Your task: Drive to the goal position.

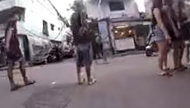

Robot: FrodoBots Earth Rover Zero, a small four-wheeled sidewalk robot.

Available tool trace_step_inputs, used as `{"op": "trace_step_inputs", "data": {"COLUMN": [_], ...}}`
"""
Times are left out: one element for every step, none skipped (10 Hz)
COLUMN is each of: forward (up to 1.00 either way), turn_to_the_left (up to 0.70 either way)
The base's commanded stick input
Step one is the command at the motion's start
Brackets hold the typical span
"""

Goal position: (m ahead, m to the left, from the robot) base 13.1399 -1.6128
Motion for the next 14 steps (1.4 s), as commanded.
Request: {"op": "trace_step_inputs", "data": {"forward": [0.00,0.00,0.00,0.00,0.00,0.00,0.00,0.00,0.00,0.00,0.00,0.00,0.00,0.00], "turn_to_the_left": [0.00,0.00,0.00,0.00,0.00,0.45,0.45,0.45,0.45,0.45,0.00,0.00,0.00,0.10]}}
